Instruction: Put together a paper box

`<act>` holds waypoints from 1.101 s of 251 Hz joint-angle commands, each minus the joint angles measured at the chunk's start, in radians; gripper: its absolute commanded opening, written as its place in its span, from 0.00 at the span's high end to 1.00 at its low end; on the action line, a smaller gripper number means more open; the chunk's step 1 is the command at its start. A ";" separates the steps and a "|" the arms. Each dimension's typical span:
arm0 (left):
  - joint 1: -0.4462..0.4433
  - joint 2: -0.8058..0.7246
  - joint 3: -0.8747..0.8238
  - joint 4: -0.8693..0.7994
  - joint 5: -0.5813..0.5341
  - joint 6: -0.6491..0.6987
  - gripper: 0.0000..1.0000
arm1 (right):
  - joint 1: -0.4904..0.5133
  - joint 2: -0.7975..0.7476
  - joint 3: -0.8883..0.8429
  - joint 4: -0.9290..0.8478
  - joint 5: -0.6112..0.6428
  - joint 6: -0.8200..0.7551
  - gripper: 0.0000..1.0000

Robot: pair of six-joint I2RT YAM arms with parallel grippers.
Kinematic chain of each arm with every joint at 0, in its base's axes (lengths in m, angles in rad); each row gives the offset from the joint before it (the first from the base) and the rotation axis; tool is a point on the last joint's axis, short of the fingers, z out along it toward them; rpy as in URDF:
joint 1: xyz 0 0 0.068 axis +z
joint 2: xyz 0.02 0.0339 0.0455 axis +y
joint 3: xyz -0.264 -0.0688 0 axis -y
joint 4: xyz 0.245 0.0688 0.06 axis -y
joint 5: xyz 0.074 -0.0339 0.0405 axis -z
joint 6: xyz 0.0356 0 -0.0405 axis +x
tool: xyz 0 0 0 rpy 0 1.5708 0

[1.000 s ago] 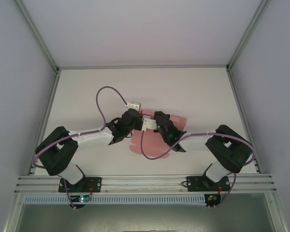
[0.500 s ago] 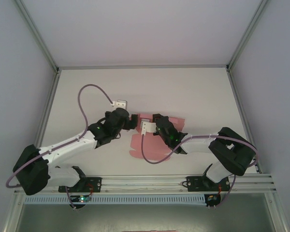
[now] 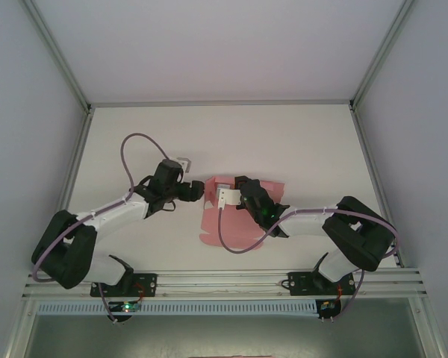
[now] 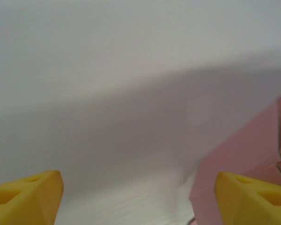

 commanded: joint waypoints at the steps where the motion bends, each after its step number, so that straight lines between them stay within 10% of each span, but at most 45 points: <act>1: -0.008 0.035 -0.026 0.137 0.161 0.097 0.17 | 0.006 0.013 -0.010 -0.108 -0.046 0.034 1.00; 88: -0.056 0.177 0.020 0.247 0.318 0.190 0.34 | 0.006 0.020 -0.003 -0.131 -0.051 0.038 1.00; 276: -0.071 0.070 -0.180 0.462 0.339 0.155 0.31 | 0.004 0.015 0.002 -0.160 -0.044 0.041 1.00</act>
